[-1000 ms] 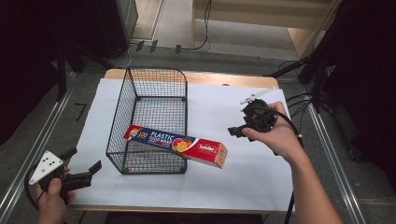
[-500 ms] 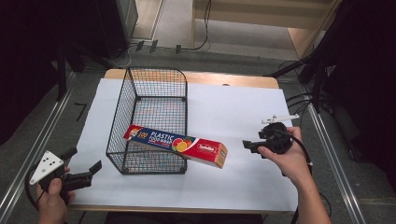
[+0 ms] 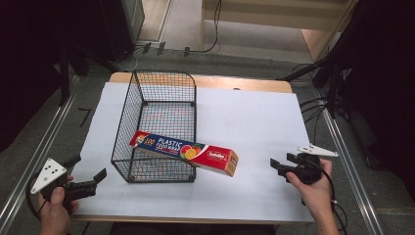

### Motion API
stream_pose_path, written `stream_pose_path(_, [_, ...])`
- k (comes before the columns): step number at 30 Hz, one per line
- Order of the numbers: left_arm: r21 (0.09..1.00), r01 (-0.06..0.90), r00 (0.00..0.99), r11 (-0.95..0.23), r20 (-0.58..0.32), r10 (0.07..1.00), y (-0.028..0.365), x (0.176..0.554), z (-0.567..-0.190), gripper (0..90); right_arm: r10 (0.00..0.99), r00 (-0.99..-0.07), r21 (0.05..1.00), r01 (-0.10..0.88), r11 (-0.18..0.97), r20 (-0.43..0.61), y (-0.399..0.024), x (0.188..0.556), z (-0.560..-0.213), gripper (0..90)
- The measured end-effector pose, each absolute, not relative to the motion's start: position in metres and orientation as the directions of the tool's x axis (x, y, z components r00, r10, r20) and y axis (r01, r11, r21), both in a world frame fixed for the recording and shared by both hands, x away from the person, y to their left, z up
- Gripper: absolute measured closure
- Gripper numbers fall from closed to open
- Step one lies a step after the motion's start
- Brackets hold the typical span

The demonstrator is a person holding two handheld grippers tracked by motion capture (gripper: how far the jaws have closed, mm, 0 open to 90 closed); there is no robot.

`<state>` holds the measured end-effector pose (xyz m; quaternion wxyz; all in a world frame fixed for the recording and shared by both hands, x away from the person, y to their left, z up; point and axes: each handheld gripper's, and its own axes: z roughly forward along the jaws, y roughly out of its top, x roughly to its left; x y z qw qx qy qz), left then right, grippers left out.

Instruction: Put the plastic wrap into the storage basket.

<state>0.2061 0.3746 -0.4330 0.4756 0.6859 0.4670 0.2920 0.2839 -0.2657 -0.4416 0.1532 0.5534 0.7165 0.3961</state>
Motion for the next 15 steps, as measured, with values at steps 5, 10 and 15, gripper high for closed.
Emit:
stream_pose_path(5, [0.926, 0.361, 0.393, -0.107, -0.048, 0.918, 0.376, 0.205, -0.432, 0.0, 0.940, -0.264, 0.768, 0.640, 0.005, 0.214, -0.285, 0.269, -0.454, 28.1])
stream_pose_path(10, [0.926, 0.361, 0.394, -0.110, -0.045, 0.918, 0.376, 0.206, -0.432, 0.0, 0.947, -0.216, 0.777, 0.627, -0.052, 0.238, -0.296, 0.266, -0.459, 29.1])
stream_pose_path(15, [0.925, 0.361, 0.399, -0.120, -0.036, 0.916, 0.375, 0.207, -0.432, 0.0, 0.945, -0.222, 0.773, 0.633, -0.048, 0.241, -0.292, 0.268, -0.460, 29.0])
